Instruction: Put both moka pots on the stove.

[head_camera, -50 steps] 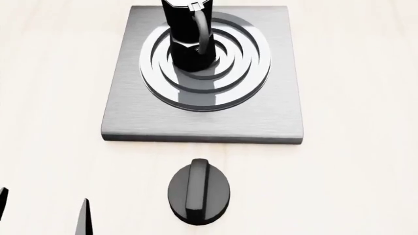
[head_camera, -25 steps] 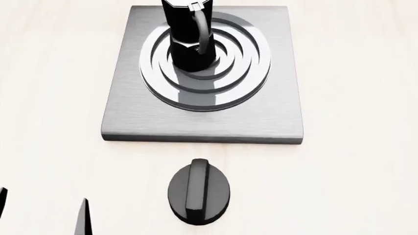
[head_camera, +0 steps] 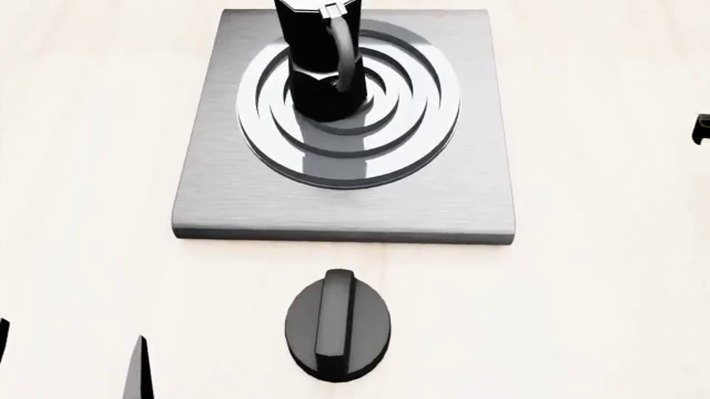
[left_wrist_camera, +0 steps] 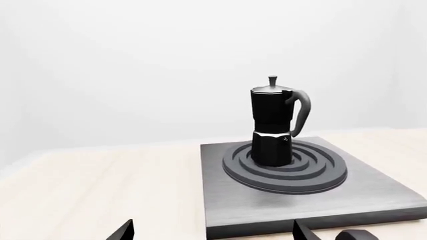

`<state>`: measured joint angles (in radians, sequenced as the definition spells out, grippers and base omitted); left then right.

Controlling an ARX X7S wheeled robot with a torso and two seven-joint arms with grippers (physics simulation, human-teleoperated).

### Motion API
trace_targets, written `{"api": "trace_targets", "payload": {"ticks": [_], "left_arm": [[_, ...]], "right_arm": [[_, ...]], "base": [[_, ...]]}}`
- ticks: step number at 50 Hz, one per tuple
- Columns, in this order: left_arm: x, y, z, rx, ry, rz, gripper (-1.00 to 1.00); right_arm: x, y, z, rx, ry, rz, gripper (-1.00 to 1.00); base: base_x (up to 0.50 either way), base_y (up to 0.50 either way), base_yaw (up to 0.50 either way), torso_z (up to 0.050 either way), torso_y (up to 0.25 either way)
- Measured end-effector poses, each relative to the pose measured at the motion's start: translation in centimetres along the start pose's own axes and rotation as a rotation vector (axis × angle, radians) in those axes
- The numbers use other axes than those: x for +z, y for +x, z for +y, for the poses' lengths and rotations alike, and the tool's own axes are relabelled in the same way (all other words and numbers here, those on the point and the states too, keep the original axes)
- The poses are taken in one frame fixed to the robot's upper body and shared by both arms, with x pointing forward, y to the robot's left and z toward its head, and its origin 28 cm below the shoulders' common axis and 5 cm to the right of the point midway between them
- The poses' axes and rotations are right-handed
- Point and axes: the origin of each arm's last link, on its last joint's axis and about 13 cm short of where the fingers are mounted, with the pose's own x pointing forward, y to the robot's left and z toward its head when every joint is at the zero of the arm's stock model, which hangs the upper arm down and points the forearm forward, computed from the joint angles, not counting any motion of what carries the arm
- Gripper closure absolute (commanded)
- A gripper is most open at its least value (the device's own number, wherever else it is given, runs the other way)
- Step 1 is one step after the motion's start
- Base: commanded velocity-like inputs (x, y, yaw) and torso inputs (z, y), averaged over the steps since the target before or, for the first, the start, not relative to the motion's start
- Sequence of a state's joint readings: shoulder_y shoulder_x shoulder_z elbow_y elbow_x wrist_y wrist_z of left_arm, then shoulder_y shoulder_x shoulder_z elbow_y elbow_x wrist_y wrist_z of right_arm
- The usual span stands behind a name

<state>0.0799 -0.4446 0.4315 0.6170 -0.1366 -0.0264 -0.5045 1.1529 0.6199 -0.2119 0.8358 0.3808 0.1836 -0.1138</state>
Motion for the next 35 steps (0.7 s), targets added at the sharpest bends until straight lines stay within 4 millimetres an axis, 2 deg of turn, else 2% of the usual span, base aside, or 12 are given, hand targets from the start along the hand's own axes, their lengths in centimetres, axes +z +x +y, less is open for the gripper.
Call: {"api": "trace_targets", "payload": {"ticks": [22, 35], "left_arm": [[0.0, 0.0, 0.2, 0.002, -0.014, 0.005, -1.00], [-0.1, 0.1, 0.2, 0.004, -0.021, 0.008, -1.00]], "right_arm": [[0.7, 1.1, 4.6, 0.124, 0.001, -0.068, 1.00], [0.5, 1.4, 6.2, 0.174, -0.007, -0.070, 1.00]], "base": [[0.00, 0.00, 0.00, 0.000, 0.001], [0.00, 0.00, 0.00, 0.000, 0.001]]}}
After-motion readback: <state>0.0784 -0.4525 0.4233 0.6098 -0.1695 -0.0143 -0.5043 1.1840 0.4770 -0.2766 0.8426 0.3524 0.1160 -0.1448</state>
